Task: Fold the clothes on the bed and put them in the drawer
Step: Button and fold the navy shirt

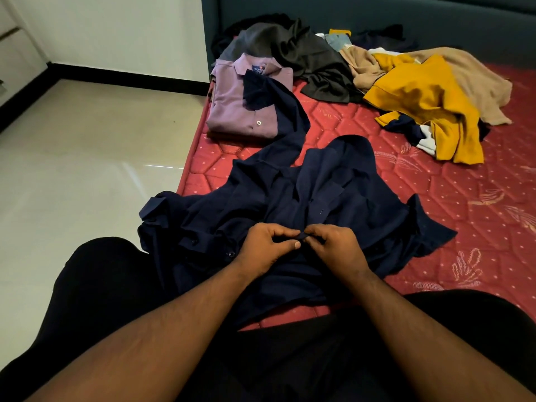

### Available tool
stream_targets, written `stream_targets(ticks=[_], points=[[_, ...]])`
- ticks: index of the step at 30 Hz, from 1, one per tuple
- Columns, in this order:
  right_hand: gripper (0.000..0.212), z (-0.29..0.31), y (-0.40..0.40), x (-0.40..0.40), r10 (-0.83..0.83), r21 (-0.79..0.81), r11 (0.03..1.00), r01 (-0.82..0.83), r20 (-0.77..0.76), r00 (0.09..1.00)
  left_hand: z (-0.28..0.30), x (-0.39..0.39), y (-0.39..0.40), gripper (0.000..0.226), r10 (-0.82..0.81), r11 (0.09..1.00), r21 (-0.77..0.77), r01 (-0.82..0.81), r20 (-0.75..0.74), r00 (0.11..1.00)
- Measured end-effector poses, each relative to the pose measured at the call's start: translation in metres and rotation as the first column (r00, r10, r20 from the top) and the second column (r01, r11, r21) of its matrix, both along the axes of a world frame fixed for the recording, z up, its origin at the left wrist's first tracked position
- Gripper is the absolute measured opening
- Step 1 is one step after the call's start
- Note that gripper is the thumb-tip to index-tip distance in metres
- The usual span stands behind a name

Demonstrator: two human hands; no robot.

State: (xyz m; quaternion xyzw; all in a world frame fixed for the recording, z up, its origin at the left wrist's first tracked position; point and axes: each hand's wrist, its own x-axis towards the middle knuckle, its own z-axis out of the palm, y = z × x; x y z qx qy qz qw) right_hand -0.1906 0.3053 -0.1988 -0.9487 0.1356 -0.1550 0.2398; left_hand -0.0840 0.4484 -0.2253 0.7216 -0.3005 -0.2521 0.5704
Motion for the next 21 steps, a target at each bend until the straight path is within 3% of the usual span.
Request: stream_targets(ticks=[9,13,18,21], points=[[0.015,0.001,0.002,0.001,-0.065,-0.193,0.980,0.041,-0.120,0.991,-0.001,0.001,-0.001,0.022,-0.010,0.998,0.055,0.007,0.055,0.998],[0.016,0.004,0.007,0.001,-0.055,-0.269,0.962,0.038,-0.057,0.997,0.000,0.001,-0.003,0.032,-0.085,0.994,0.077,0.078,0.097,0.992],[0.018,0.008,0.012,-0.002,-0.015,-0.347,0.938,-0.005,-0.056,0.998,-0.001,0.004,-0.006,0.031,-0.235,0.934,0.328,0.143,0.263,0.936],[0.015,0.007,0.010,-0.004,0.010,-0.260,0.964,-0.050,-0.153,0.988,0.003,0.004,-0.001,0.031,-0.304,0.891,0.425,0.163,0.291,0.907]])
